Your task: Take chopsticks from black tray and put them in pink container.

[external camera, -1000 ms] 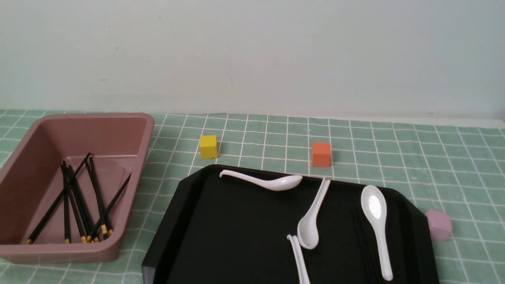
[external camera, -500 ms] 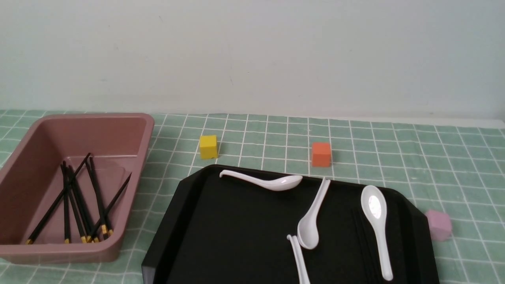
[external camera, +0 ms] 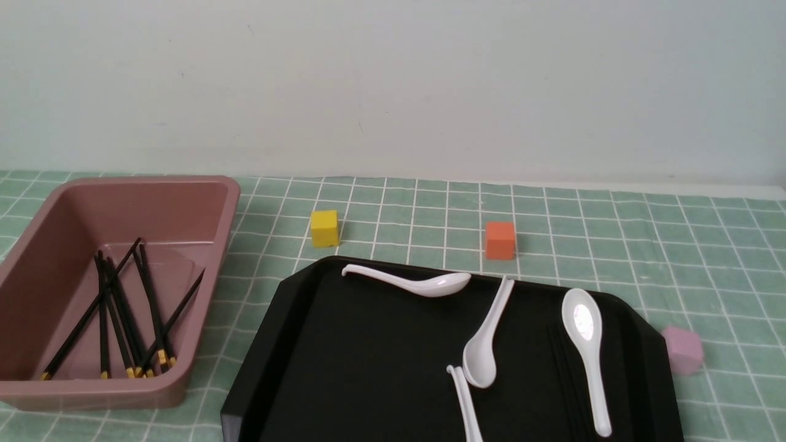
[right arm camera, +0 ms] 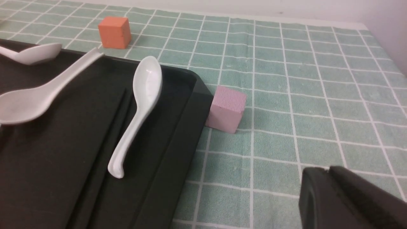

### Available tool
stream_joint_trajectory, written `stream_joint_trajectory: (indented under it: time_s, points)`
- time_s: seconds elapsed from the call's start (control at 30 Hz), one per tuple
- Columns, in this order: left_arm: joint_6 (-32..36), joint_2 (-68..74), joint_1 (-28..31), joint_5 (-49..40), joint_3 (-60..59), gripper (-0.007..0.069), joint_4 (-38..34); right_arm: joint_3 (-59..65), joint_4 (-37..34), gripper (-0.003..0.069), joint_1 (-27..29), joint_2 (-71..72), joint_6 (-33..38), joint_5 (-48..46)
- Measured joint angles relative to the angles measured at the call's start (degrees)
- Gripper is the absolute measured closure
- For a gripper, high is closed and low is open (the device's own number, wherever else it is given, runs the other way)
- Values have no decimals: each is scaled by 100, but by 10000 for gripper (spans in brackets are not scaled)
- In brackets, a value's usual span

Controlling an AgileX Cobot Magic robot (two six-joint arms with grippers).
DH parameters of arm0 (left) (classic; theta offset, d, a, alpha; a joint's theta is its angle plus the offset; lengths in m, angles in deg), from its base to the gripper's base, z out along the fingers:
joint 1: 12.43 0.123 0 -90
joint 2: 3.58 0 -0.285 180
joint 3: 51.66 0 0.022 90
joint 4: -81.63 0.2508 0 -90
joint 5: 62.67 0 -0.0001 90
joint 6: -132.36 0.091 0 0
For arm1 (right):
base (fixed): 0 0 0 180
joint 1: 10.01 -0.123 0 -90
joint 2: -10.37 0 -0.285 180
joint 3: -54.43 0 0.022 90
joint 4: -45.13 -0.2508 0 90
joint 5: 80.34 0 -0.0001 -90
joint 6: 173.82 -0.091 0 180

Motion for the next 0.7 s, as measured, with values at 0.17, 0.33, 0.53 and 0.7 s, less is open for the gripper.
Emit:
stream_joint_trajectory:
  time_s: [0.17, 0.33, 0.53, 0.7]
  points:
    - [0, 0, 0, 0, 0, 386, 0, 0, 0, 589, 0, 0, 12, 0]
    - [0, 0, 0, 0, 0, 386, 0, 0, 0, 588, 0, 0, 12, 0]
    - [0, 0, 0, 0, 0, 386, 0, 0, 0, 588, 0, 0, 12, 0]
    - [0, 0, 0, 0, 0, 386, 0, 0, 0, 587, 0, 0, 12, 0]
